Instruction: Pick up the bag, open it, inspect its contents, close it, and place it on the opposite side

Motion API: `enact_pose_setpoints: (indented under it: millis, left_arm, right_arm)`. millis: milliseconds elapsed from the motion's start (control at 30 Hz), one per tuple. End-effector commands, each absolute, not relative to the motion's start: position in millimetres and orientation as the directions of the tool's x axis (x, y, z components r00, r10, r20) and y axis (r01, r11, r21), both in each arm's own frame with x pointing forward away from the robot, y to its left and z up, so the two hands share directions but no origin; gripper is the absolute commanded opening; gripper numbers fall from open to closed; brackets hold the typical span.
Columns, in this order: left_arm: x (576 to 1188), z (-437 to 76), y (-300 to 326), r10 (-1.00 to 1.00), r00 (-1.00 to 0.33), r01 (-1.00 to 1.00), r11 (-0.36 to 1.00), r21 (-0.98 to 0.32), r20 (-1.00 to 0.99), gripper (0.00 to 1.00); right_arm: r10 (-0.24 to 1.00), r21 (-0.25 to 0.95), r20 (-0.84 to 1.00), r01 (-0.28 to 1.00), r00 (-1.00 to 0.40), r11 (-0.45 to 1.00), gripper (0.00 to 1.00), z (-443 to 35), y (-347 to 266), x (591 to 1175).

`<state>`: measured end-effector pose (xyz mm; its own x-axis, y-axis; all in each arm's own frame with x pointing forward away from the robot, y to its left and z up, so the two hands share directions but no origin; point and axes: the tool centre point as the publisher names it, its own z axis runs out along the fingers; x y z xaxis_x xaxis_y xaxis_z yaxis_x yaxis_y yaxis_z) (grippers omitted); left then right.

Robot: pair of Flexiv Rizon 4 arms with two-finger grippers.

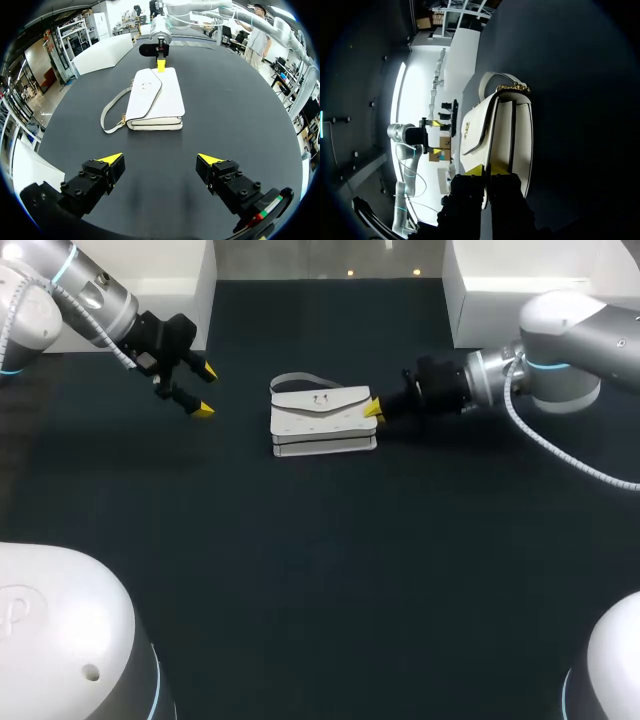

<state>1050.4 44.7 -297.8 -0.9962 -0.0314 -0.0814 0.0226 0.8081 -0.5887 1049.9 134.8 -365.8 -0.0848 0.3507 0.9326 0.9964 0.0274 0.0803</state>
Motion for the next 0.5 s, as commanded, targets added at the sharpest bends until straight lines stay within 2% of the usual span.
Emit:
enact_pose_setpoints:
  millis: [33, 67, 100, 133, 167, 367, 500]
  left_arm:
    - [1050.5, -299.0, 44.6, -0.032, -0.996, 0.024, 0.806, -0.591, -0.084, 1.00]
    - [1050.5, -299.0, 44.6, -0.032, -0.996, 0.024, 0.806, -0.591, -0.084, 1.00]
    - [1050.5, -299.0, 44.6, -0.032, -0.996, 0.024, 0.806, -0.591, -0.084, 1.00]
    - [1050.5, -299.0, 44.6, -0.032, -0.996, 0.024, 0.806, -0.591, -0.084, 1.00]
    - [1050.5, -299.0, 44.6, -0.032, -0.996, 0.024, 0.806, -0.591, -0.084, 1.00]
    - [1050.5, -299.0, 44.6, -0.032, -0.996, 0.024, 0.806, -0.591, -0.084, 1.00]
    - [1050.5, -299.0, 44.6, -0.032, -0.996, 0.024, 0.806, -0.591, -0.084, 1.00]
  right_arm:
    - [0.351, 0.078, 0.933, 0.996, -0.085, 0.034, 0.00, -367.7, 138.5, 1053.0]
    - [0.352, 0.078, 0.932, 0.996, -0.085, 0.035, 0.05, -367.1, 138.3, 1052.9]
    - [0.354, 0.077, 0.931, 0.996, -0.086, 0.038, 0.39, -365.8, 137.3, 1052.8]
    - [0.360, 0.077, 0.929, 0.996, -0.086, 0.040, 0.95, -363.9, 135.8, 1052.6]
    - [0.365, 0.079, 0.927, 0.996, -0.088, 0.040, 1.00, -361.7, 133.7, 1052.2]
    - [0.452, 0.105, 0.886, 0.994, -0.108, 0.032, 1.00, -339.1, 114.6, 1044.8]
    - [0.557, 0.174, 0.809, 0.982, -0.186, 0.075, 1.00, -311.9, 105.0, 1036.8]
